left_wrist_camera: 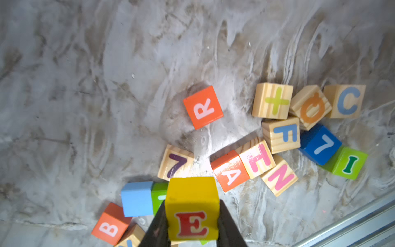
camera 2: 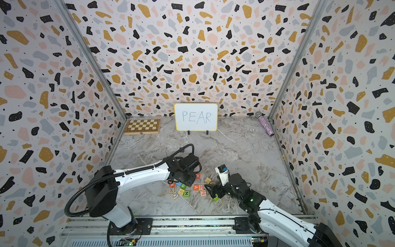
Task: Spell the uppercase word “pear” with letter blocks
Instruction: Pick up the letter block from the center of the board.
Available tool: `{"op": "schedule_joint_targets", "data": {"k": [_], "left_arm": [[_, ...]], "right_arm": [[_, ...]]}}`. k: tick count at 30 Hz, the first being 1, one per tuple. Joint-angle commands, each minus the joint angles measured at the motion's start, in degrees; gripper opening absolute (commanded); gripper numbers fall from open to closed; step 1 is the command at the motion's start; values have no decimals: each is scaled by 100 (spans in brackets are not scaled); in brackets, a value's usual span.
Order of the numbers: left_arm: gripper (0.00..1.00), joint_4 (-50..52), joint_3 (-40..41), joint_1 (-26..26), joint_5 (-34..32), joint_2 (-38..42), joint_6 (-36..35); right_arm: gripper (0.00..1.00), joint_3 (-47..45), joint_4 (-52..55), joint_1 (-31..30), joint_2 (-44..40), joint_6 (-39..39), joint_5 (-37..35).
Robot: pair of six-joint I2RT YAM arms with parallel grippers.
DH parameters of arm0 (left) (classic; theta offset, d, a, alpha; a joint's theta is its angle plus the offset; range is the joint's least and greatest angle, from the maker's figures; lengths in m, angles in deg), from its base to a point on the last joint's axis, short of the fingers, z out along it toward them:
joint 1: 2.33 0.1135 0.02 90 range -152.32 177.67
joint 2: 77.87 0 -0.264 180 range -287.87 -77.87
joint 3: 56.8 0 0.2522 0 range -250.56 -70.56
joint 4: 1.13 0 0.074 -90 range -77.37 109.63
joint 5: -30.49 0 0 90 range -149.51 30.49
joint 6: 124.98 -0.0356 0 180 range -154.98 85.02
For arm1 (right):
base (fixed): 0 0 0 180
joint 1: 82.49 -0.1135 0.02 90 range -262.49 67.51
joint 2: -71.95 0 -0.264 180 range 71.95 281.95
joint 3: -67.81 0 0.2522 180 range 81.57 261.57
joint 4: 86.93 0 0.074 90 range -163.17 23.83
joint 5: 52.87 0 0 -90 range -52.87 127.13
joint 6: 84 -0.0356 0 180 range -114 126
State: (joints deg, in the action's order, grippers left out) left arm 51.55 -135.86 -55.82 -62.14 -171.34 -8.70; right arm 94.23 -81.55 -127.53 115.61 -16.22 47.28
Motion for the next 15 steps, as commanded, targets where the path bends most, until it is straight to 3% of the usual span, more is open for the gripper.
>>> {"op": "schedule_joint_targets", "data": {"k": [1, 8, 15], "left_arm": [[24, -5, -160, 322, 150, 119, -245], [24, 38, -801, 830, 75, -84, -813], [24, -224, -1437, 1319, -66, -365, -946]], "right_arm": [[100, 523, -362, 73, 393, 250, 290], [100, 1361, -765, 294, 1453, 360, 227], [100, 1952, -962, 608, 2428, 520, 348]]}}
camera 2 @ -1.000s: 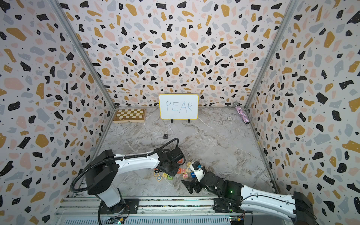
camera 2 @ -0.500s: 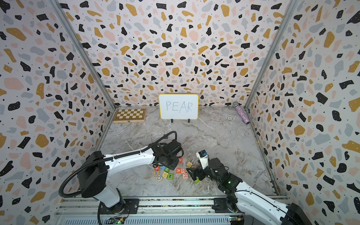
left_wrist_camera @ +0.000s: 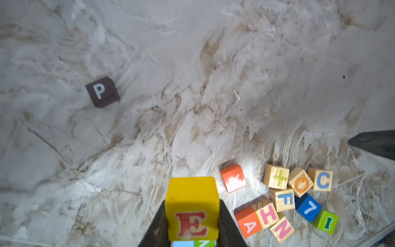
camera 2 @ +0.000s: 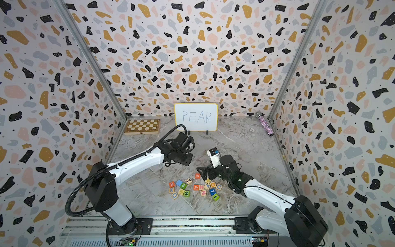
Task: Spell the uppercase word “pear” with letter blocks
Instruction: Pick up the letter block from the center of the board, then place the letter block at the center of the board.
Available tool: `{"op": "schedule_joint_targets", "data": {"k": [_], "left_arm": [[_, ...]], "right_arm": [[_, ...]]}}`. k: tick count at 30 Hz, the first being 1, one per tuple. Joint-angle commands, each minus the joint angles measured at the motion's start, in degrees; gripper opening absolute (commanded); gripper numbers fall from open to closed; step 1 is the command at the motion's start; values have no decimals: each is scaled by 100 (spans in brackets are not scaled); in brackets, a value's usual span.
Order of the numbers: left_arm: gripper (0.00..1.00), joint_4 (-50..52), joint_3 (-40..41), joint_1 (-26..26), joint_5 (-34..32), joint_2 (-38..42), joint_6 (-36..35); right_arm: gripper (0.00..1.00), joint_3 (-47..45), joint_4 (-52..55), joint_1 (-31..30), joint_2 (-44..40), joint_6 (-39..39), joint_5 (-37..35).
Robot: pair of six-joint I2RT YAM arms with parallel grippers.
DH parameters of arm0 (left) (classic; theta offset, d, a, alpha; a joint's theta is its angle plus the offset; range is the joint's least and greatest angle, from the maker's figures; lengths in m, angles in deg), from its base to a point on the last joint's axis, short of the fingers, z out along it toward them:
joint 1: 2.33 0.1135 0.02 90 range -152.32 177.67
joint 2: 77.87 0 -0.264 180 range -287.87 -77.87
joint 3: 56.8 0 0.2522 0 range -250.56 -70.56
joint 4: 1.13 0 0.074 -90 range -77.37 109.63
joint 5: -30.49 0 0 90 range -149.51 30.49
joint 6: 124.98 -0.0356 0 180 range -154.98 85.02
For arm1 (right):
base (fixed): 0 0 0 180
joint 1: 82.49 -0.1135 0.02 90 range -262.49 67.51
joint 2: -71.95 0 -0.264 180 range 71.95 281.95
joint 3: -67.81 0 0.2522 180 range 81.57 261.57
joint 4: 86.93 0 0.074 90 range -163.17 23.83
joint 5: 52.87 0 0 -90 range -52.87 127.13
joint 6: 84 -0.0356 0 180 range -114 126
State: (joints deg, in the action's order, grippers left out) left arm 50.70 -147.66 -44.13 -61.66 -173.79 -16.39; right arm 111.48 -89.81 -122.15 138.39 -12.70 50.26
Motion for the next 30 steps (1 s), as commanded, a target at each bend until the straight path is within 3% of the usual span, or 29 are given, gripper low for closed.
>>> {"op": "schedule_joint_targets", "data": {"k": [1, 21, 30], "left_arm": [[24, -127, -341, 204, -111, -180, -176], [25, -103, -1795, 685, 39, -2080, 72], [23, 332, -2367, 823, 138, -2807, 404]], "right_arm": [[100, 289, -137, 102, 219, 190, 31], [98, 1050, -604, 565, 1828, -235, -292], [97, 1016, -890, 509, 1920, -61, -549]]}}
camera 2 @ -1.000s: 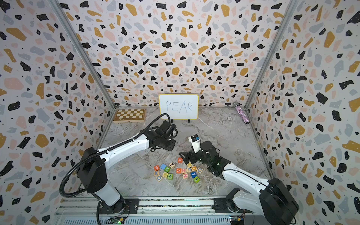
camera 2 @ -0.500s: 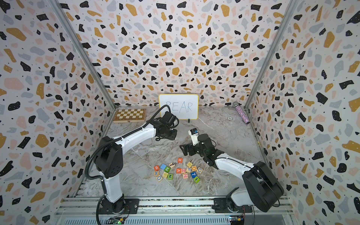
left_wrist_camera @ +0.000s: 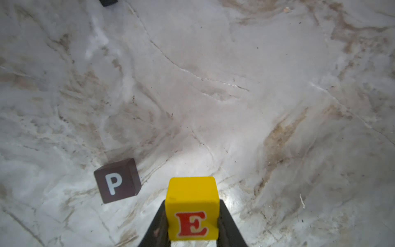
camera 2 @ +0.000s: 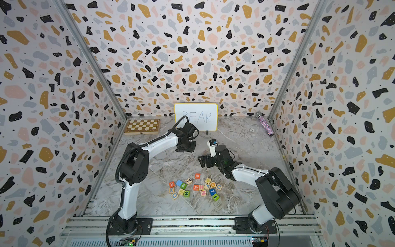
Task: Spell the uppercase word “pear” with letter blocks
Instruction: Place the letter block at the center of the board.
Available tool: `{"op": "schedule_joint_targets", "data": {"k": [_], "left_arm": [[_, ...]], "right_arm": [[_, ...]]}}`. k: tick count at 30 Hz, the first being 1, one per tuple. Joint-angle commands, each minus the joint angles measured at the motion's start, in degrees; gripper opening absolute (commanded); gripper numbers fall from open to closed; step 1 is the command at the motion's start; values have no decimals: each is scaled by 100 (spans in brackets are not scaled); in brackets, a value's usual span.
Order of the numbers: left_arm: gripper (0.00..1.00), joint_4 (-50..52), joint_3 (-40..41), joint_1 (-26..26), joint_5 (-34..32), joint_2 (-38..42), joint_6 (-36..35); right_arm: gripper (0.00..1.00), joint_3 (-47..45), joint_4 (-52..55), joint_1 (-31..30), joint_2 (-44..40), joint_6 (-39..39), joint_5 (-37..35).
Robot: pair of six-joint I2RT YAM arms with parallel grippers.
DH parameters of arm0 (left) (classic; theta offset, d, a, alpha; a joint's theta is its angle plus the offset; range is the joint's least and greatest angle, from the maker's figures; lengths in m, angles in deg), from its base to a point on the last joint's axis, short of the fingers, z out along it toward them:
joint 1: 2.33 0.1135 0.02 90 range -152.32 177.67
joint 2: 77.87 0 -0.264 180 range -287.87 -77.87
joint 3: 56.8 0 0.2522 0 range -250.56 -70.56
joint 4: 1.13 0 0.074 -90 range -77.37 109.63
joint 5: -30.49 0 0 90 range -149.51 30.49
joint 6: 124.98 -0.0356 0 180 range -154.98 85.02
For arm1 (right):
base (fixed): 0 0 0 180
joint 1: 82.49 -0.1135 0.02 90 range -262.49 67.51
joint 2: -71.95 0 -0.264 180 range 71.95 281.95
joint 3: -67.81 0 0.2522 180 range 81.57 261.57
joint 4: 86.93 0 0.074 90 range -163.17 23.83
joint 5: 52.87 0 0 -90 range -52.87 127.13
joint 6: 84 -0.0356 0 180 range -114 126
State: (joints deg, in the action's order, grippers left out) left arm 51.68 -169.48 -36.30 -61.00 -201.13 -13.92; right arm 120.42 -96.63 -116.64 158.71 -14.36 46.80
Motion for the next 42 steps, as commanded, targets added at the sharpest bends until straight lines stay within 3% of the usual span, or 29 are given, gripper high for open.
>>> {"op": "schedule_joint_targets", "data": {"k": [1, 17, 42], "left_arm": [[23, 218, -194, 40, 63, -84, 181], [24, 569, -735, 75, 1, -663, 413], [28, 961, -1193, 187, -159, -1065, 556]], "right_arm": [[97, 99, -221, -60, -125, 171, -314], [97, -218, -563, -394, -283, 583, -1135], [97, -509, -950, -496, -396, 591, -1179]]}}
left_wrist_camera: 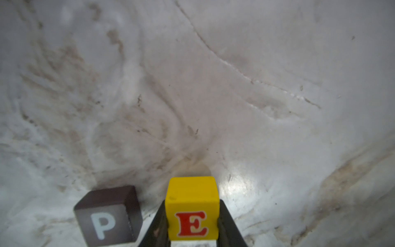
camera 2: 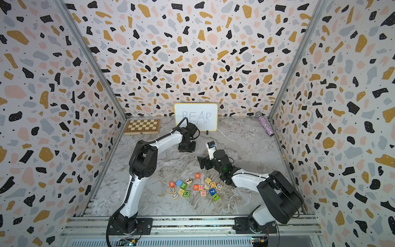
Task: Spell the uppercase word “pear” with letter blocks
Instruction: Place the letter block at the center of the board.
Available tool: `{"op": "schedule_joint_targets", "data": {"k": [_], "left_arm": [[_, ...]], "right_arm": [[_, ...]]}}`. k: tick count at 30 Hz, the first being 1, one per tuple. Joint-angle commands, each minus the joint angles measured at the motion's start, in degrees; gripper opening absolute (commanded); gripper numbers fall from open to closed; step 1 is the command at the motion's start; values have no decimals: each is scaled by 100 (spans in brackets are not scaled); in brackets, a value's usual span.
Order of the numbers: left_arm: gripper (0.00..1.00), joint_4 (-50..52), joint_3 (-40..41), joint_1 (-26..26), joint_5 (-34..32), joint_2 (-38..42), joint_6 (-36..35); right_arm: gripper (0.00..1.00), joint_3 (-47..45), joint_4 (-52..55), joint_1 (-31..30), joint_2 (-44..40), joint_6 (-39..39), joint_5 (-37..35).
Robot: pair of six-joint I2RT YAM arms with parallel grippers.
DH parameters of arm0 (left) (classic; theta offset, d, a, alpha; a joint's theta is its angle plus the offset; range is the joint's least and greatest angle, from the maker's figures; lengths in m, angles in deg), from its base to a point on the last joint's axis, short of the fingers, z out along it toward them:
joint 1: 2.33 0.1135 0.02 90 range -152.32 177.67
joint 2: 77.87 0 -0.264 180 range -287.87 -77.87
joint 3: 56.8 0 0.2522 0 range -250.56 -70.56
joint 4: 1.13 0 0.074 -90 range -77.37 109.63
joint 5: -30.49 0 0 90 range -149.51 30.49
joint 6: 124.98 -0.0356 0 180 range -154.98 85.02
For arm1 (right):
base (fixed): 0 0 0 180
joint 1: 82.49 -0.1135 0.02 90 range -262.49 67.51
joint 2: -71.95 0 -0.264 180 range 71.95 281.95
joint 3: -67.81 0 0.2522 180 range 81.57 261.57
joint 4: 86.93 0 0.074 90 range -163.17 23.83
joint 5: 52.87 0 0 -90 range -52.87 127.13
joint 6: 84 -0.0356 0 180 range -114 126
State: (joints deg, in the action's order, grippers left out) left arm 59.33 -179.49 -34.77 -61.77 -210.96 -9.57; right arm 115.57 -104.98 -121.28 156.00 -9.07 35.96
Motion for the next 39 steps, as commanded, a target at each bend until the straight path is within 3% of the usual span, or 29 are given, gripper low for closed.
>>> {"op": "schedule_joint_targets", "data": {"k": [1, 5, 19, 24, 39], "left_arm": [[29, 188, -191, 36, -73, -82, 122], [34, 154, -186, 45, -90, -102, 144], [36, 177, -305, 45, 24, -210, 175], [42, 118, -235, 45, 46, -119, 189], [42, -72, -14, 32, 152, 422, 151]], "right_arm": [[97, -24, -123, -33, -126, 62, -101], [97, -20, -106, -41, -132, 71, -95], [97, -34, -106, -59, -152, 87, -105], [97, -37, -106, -68, -155, 100, -103], [97, -68, -193, -142, -142, 210, -13]]}}
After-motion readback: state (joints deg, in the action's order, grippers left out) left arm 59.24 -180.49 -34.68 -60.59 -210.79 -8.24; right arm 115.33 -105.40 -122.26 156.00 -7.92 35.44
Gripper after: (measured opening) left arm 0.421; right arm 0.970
